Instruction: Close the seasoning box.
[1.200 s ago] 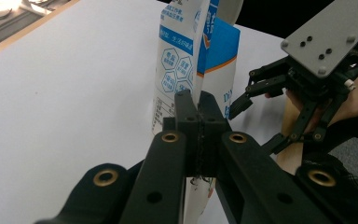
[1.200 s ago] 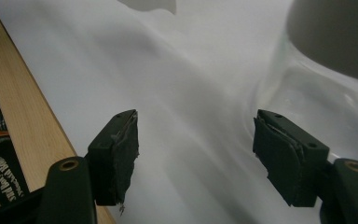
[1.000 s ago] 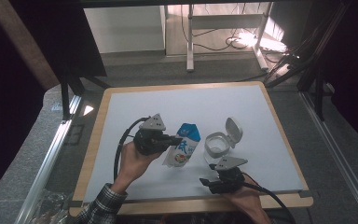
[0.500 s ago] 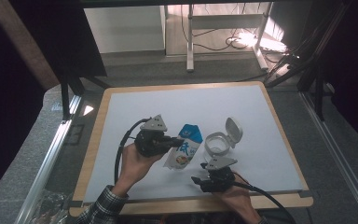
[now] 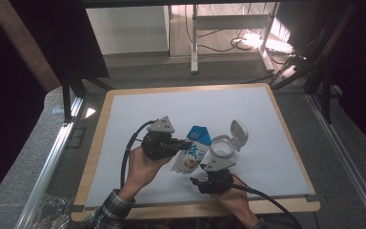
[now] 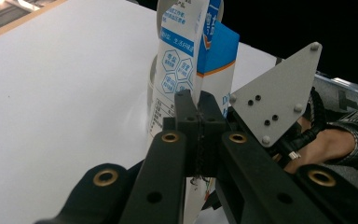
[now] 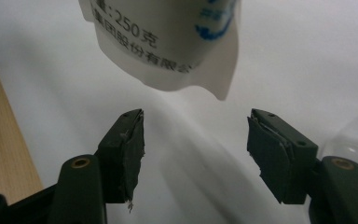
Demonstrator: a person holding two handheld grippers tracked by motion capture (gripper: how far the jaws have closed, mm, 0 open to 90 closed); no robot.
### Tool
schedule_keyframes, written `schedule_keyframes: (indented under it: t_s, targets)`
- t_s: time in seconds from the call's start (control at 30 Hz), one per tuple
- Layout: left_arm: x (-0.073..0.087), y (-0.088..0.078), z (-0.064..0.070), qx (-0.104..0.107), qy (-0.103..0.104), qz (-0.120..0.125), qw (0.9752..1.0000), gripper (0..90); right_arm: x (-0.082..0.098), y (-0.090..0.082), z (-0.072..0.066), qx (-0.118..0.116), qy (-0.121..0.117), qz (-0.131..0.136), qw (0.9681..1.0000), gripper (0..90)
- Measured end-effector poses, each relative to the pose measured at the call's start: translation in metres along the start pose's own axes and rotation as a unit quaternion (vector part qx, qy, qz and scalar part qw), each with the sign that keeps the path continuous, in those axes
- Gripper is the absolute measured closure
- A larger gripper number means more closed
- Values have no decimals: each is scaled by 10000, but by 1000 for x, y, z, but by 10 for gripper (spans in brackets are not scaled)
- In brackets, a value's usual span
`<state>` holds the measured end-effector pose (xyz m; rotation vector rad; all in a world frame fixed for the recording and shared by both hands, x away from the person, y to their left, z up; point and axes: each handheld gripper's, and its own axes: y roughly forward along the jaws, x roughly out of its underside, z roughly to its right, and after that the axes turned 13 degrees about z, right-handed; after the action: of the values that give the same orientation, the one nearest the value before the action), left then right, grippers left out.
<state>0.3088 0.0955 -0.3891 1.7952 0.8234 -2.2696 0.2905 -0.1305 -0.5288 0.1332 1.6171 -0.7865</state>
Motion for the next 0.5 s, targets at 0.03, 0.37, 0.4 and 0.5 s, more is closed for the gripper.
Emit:
schedule_keyframes:
  t_s: [0.03,0.37,0.4,0.5]
  targets:
    - [0,0,0,-7,-13,4,10000,900,0,2,0,18,-31,17,10000,370]
    - [-4,-1,0,2,-95,58,9999,900,-4,13,-6,185,-100,211,9996,356]
    - [-5,-2,0,15,-103,56,9999,900,-5,14,-6,229,-144,238,9993,355]
    - [-6,-2,0,52,-149,76,9998,900,-6,17,-8,327,-241,300,9987,348]
